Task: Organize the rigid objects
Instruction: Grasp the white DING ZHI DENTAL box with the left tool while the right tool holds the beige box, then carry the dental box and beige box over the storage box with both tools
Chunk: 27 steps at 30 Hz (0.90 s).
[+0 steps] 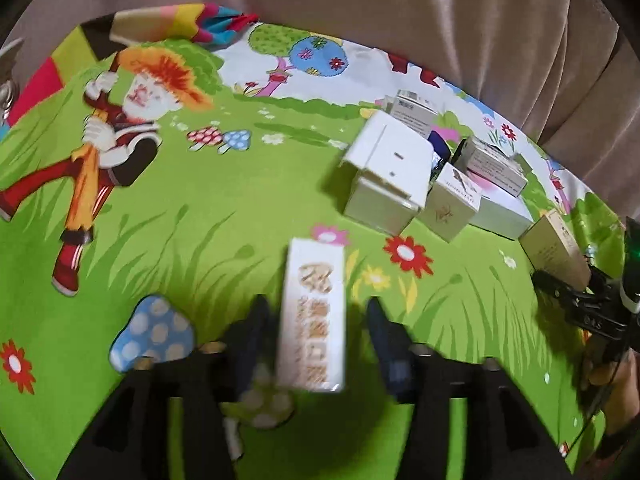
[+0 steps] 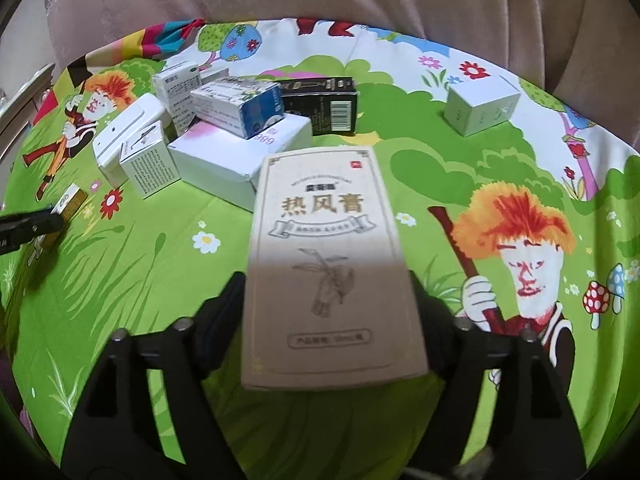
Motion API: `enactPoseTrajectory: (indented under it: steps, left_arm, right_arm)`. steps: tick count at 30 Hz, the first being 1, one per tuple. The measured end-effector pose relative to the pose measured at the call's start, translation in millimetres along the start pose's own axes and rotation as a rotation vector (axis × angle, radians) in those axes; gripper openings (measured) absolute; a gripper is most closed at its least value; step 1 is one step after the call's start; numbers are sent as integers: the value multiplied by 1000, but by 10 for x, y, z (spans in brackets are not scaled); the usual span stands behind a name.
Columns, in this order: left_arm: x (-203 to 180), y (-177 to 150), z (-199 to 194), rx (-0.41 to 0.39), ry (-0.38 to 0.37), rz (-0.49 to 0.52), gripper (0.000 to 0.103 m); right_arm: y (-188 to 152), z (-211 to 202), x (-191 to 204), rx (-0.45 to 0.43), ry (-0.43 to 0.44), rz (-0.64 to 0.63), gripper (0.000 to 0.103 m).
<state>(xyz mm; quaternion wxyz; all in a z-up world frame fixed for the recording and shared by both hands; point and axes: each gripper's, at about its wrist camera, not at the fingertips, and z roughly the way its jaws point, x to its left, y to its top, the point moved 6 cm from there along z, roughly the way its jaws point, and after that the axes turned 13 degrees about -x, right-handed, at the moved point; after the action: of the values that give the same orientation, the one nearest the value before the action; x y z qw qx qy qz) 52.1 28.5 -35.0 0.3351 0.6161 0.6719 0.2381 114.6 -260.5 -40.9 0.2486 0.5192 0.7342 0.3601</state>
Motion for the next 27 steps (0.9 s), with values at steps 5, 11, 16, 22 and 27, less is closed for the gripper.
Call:
enactPoseTrajectory:
  steps: [5,11,16,22,27]
  left_arm:
    - [-97,-128,-27,-63,134,114,61]
    - [0,-121,-87,-80,143,90,31]
    - [20,-345,-371,-83,68,31,31]
    - [-206,-488,-883,-173,65,105,31]
    - [-505,-92,-1694,-432,62,131,31]
  right_arm:
    - [30,61,-32,13,-17,6,92]
    - [88,22,-85,-22,-66,24,55]
    - [-183,-352,127,-61,-91,78,55]
    - [-439,-995,643,-178,-117,16,55]
    - [-102,-1862,892,-474,-147,28,55]
